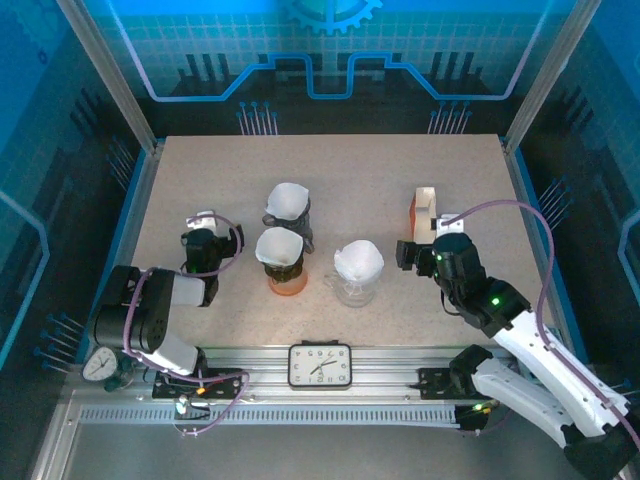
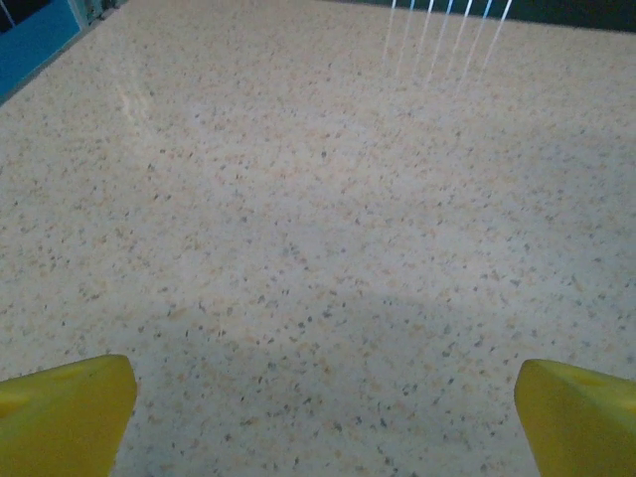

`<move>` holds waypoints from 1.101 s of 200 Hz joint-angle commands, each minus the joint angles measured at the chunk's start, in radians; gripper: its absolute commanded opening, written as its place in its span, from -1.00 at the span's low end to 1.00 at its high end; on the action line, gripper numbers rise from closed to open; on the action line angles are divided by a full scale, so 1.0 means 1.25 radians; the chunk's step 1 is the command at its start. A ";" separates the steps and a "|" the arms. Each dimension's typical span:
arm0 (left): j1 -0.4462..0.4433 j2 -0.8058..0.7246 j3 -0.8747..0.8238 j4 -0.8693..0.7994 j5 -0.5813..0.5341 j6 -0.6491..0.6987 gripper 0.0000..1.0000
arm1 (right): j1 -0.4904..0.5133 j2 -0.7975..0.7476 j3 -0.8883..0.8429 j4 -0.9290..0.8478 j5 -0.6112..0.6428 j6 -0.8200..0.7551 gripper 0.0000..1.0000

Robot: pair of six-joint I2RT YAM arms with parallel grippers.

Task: Place the coffee filter in the dripper

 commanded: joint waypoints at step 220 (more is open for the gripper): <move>-0.012 0.008 0.013 0.065 -0.006 0.030 0.98 | -0.223 0.607 -0.284 1.172 -0.018 -0.498 0.99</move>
